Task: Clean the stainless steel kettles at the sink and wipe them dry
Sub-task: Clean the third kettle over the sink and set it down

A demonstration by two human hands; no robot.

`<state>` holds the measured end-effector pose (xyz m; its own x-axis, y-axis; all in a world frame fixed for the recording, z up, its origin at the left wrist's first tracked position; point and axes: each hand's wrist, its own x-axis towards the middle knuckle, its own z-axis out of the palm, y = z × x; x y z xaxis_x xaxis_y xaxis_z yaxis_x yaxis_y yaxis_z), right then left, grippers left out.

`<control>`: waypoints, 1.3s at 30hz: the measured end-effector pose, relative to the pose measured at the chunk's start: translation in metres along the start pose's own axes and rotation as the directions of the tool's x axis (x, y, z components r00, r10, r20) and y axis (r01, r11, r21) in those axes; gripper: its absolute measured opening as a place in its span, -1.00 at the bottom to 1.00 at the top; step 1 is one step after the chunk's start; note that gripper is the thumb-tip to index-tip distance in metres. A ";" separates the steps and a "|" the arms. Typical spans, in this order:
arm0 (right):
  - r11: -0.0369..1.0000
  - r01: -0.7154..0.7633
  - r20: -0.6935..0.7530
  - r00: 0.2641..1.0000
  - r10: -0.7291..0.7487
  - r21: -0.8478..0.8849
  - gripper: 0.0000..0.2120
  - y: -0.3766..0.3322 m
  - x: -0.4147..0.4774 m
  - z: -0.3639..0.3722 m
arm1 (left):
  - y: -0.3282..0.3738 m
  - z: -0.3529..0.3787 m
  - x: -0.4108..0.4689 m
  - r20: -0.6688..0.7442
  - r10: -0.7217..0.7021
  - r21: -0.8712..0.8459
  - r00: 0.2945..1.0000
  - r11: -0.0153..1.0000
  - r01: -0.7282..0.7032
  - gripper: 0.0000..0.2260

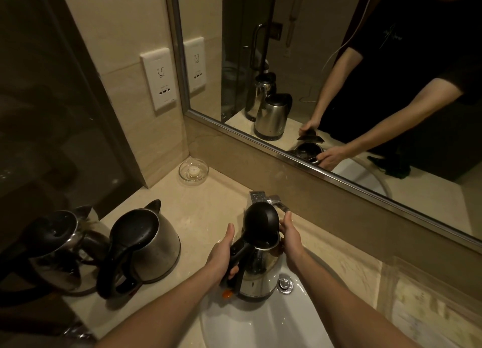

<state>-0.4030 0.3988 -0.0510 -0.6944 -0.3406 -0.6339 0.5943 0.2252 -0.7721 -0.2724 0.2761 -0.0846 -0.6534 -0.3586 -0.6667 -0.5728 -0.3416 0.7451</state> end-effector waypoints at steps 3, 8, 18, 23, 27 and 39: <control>1.000 0.009 0.002 1.000 -0.009 -0.009 -0.37 0.000 0.000 0.000 | -0.002 0.000 0.000 0.005 -0.002 -0.001 1.000 1.000 0.002 -0.27; 1.000 0.006 -0.001 1.000 -0.006 -0.011 -0.38 0.001 0.001 -0.002 | 0.000 0.001 0.000 0.016 -0.017 -0.013 1.000 1.000 0.017 -0.27; 1.000 0.003 0.018 1.000 -0.003 -0.021 -0.32 0.002 0.005 -0.001 | 0.000 0.000 0.000 0.015 -0.021 -0.002 1.000 1.000 0.021 -0.27; 1.000 -0.009 0.010 1.000 0.009 -0.012 -0.31 0.000 0.004 0.001 | -0.002 0.000 0.002 0.016 -0.003 -0.001 1.000 1.000 0.003 -0.27; 1.000 -0.007 -0.005 1.000 0.007 -0.006 -0.31 0.000 0.004 0.000 | -0.003 -0.001 0.004 0.020 -0.001 0.001 1.000 1.000 0.001 -0.26; 0.999 -0.009 -0.021 1.000 0.008 -0.040 -0.30 0.002 0.005 0.000 | -0.003 -0.002 0.003 0.024 -0.006 -0.002 1.000 1.000 0.006 -0.25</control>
<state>-0.4054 0.3970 -0.0556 -0.6980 -0.3191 -0.6410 0.5838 0.2646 -0.7675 -0.2713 0.2749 -0.0889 -0.6612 -0.3358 -0.6709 -0.5759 -0.3460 0.7407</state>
